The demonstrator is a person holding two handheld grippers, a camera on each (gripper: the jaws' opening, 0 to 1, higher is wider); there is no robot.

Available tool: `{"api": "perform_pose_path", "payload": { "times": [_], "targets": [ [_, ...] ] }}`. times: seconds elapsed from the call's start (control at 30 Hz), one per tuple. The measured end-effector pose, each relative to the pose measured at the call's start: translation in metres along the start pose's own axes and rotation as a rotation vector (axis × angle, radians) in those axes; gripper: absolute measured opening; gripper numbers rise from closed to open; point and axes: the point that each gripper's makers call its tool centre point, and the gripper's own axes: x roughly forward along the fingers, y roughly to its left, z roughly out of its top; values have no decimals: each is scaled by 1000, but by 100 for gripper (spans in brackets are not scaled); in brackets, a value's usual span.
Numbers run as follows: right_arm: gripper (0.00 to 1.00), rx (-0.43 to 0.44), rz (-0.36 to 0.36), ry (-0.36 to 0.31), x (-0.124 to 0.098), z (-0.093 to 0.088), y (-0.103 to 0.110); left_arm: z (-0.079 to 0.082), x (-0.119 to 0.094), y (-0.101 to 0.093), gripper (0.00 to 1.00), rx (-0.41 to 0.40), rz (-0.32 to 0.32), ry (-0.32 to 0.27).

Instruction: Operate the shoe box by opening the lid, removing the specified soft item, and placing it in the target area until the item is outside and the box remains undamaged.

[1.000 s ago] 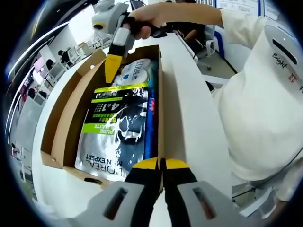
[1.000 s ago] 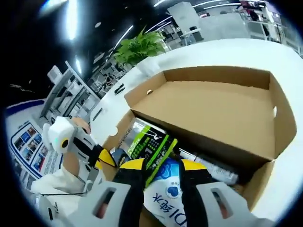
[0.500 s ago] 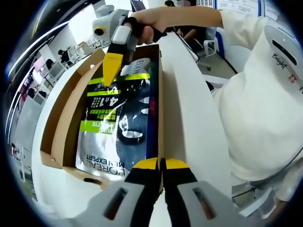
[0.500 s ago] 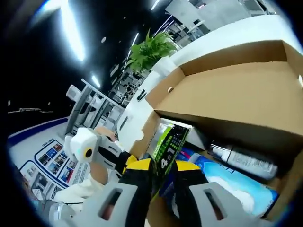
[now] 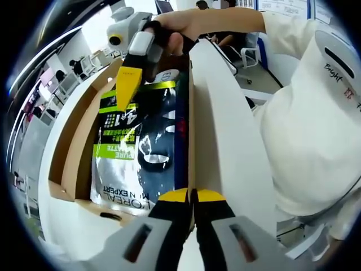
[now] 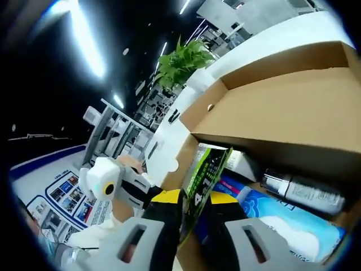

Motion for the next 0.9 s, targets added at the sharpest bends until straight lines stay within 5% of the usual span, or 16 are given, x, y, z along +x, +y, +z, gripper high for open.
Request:
{"api": "perform_pose_path", "payload": {
  "times": [0.4, 0.5, 0.6, 0.67, 0.9],
  "targets": [
    [14, 56, 8, -35, 3, 8, -1, 0, 0, 0, 2, 6, 0, -4],
    [0, 104, 0, 12, 1, 3, -1, 0, 1, 0, 2, 5, 0, -1],
    [0, -39, -69, 20, 1, 4, -11, 0, 0, 0, 2, 7, 7, -3],
    [0, 105, 38, -8, 0, 4, 9, 0, 0, 0, 2, 8, 7, -2],
    [0, 72, 45, -40, -10, 10, 12, -1, 0, 1, 2, 2, 0, 3]
  ]
}}
